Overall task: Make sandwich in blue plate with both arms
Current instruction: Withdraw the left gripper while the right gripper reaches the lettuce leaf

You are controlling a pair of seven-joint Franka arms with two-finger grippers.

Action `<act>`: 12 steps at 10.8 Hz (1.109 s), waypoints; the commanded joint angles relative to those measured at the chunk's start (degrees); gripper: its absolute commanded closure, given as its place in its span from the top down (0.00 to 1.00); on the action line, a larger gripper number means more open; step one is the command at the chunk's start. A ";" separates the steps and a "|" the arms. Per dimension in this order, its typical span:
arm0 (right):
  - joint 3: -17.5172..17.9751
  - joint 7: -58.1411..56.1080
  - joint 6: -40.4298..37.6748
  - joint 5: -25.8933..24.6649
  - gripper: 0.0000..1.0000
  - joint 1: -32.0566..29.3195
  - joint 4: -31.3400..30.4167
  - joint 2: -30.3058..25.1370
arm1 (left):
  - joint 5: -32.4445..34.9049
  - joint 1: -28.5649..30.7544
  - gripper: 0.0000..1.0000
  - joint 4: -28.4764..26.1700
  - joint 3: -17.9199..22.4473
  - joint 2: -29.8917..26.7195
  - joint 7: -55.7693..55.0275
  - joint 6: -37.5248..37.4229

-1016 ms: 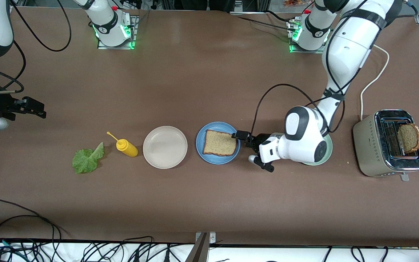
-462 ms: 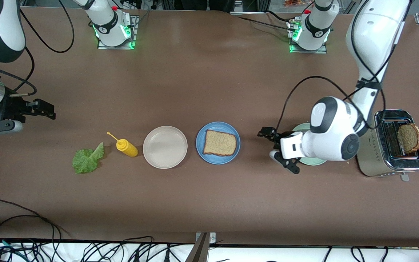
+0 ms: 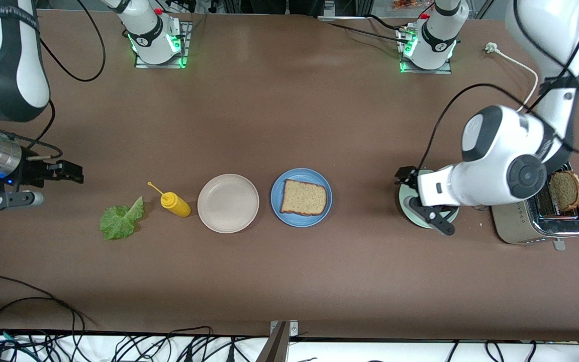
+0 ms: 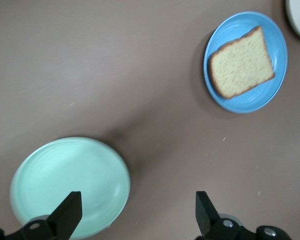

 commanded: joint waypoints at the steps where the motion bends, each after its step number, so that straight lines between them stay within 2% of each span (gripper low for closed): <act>1: -0.04 -4.70 0.60 0.81 1.00 -2.03 7.19 7.62 | 4.71 2.39 1.00 -1.89 0.05 -8.81 0.53 -5.38; 2: 0.05 -4.88 2.26 0.90 1.00 -2.64 7.55 8.95 | 8.11 2.48 1.00 -1.98 -0.03 -11.09 0.44 -6.78; 3: 0.22 -5.06 4.19 3.51 1.00 -4.30 7.38 9.75 | 9.54 2.65 1.00 -2.07 -0.12 -12.86 0.36 -8.54; 4: 0.40 -5.32 4.65 6.67 1.00 -5.27 7.29 11.49 | 9.55 3.26 1.00 -1.98 -0.12 -15.22 0.35 -10.21; 6: 0.57 -8.65 8.41 7.58 1.00 -6.16 6.68 13.96 | 9.55 3.36 1.00 -1.37 -0.12 -18.05 0.09 -15.30; 7: 1.44 -9.10 10.61 7.58 1.00 -6.08 6.50 15.10 | 9.21 3.36 1.00 -1.89 0.31 -19.80 0.09 -15.59; 8: 3.02 -9.19 11.85 7.41 1.00 -6.08 5.98 15.81 | 8.33 3.27 1.00 -3.11 1.27 -22.43 -0.43 -15.41; 10: 3.30 -9.28 16.67 7.32 1.00 -6.08 5.53 18.53 | 3.25 2.39 1.00 -8.45 6.27 -28.05 -1.93 -11.23; 12: 4.61 -9.37 20.54 6.79 1.00 -6.08 5.45 20.73 | 3.57 1.69 1.00 -11.72 8.91 -31.23 -1.84 -10.14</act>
